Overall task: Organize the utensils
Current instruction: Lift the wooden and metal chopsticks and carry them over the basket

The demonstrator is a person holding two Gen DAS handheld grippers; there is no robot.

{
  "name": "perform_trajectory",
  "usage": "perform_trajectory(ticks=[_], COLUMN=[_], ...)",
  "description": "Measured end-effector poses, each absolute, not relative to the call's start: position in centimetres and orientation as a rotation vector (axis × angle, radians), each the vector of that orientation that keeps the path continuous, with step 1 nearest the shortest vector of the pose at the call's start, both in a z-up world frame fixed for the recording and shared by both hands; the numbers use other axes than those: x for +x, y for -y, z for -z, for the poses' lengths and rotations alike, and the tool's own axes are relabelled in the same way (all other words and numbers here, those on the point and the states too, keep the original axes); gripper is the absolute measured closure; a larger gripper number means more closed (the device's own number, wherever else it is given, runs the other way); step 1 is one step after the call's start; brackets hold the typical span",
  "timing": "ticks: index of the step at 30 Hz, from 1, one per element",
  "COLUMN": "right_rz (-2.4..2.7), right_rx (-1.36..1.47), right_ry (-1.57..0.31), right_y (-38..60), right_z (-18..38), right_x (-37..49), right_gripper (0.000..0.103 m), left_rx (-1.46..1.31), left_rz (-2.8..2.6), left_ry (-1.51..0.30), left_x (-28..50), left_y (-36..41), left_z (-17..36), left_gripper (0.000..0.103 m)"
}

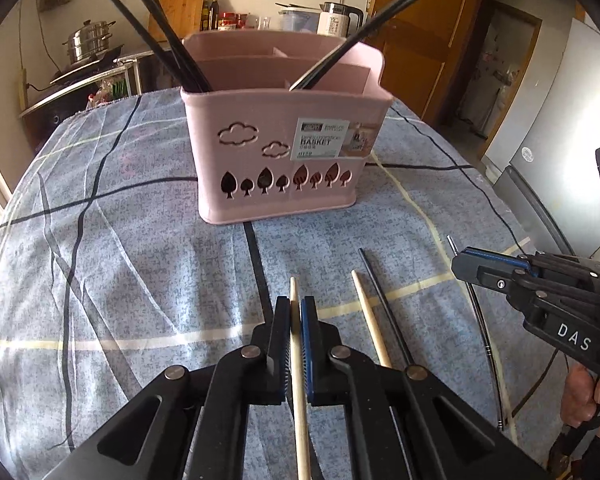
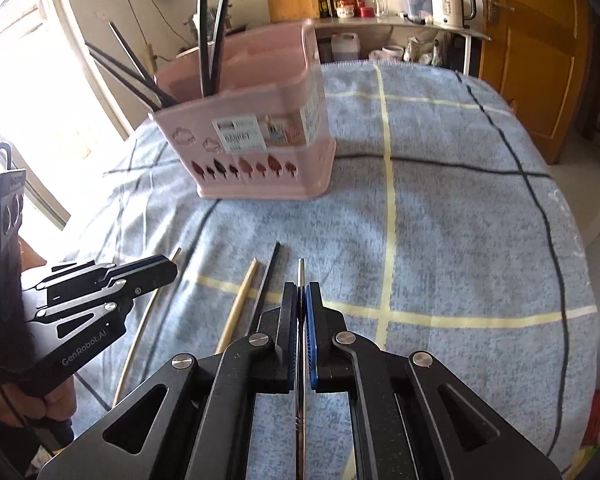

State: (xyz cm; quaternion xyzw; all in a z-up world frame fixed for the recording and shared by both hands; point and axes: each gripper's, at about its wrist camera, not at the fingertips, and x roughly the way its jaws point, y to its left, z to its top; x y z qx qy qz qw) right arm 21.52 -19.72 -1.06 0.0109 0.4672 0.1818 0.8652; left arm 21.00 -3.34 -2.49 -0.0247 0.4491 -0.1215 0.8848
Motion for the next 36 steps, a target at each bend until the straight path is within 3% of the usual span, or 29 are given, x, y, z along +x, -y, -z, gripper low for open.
perform_trajectory(ticks=[16, 36], right_rz=[-0.359, -0.369], right_rx=[0.081, 0.057], right_ry=[-0.740, -0.721], right_y=[21.8, 21.6], right_z=[-8.2, -9.5], right_x=[20.7, 18.2], right_gripper=[0.099, 0.099], left_rx=[-0.101, -0.152], left_rz=[0.270, 0.270], left_ry=[-0.676, -0.682], left_x=[20.5, 17.7], left_y=[0.7, -1.3], left_z=[-9.1, -10.2], left_gripper=[0.098, 0.098])
